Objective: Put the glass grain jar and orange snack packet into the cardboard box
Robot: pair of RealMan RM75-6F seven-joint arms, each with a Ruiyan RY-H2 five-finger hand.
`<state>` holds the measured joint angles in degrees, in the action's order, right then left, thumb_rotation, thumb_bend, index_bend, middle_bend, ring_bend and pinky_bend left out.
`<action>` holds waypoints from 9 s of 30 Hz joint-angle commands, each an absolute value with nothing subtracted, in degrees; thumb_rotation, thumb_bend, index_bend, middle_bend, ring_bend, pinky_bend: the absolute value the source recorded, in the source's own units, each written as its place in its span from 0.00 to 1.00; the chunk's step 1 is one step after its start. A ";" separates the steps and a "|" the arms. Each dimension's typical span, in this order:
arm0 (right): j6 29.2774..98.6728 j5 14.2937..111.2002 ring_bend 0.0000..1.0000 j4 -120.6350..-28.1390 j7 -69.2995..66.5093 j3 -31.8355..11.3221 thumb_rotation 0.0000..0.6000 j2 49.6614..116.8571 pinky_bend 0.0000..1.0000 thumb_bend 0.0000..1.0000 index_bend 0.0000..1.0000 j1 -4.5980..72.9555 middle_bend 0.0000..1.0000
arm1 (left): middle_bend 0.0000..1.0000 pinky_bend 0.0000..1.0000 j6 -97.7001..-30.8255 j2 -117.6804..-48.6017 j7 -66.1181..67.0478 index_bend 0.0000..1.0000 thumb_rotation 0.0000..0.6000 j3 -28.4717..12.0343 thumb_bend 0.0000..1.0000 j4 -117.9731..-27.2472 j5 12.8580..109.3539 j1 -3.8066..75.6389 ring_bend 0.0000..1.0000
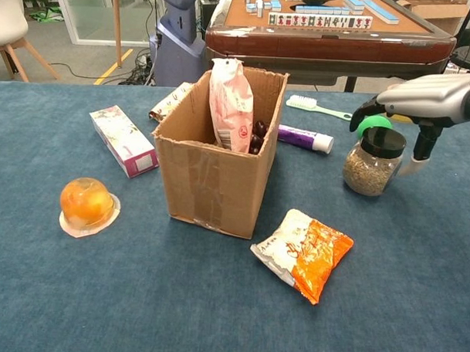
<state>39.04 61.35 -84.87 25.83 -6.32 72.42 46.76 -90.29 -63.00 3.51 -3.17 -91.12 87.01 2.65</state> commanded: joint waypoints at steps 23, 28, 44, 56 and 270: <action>42.01 58.04 0.07 -78.99 32.78 -2.15 1.00 77.98 0.20 0.00 0.21 49.72 0.15 | 0.41 0.38 -90.15 -63.26 4.04 0.37 1.00 -3.25 0.09 -90.94 86.65 2.55 0.28; 43.39 60.52 0.11 -77.34 31.00 -2.13 1.00 79.36 0.20 0.00 0.21 49.22 0.23 | 0.41 0.38 -90.40 -63.17 3.98 0.37 1.00 -3.25 0.09 -91.09 86.81 2.45 0.28; 46.49 64.43 0.37 -76.00 27.08 -2.54 1.00 79.37 0.21 0.00 0.36 47.12 0.49 | 0.41 0.38 -90.38 -63.20 4.24 0.37 1.00 -3.19 0.09 -91.08 86.98 2.42 0.28; 52.86 67.73 0.39 -86.83 25.18 -5.67 1.00 71.02 0.23 0.00 0.38 45.31 0.50 | 0.41 0.38 -90.28 -63.45 4.80 0.37 1.00 -3.29 0.09 -90.94 86.84 2.51 0.28; 63.18 105.22 0.44 -103.07 32.88 -4.09 1.00 77.65 0.31 0.00 0.52 42.65 0.59 | 0.41 0.39 -88.82 -59.47 8.52 0.39 1.00 -4.56 0.08 -96.53 79.58 0.54 0.28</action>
<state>62.44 105.54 -102.53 32.53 -3.08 77.33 42.56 -88.80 -59.47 8.54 -4.56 -96.54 79.56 0.56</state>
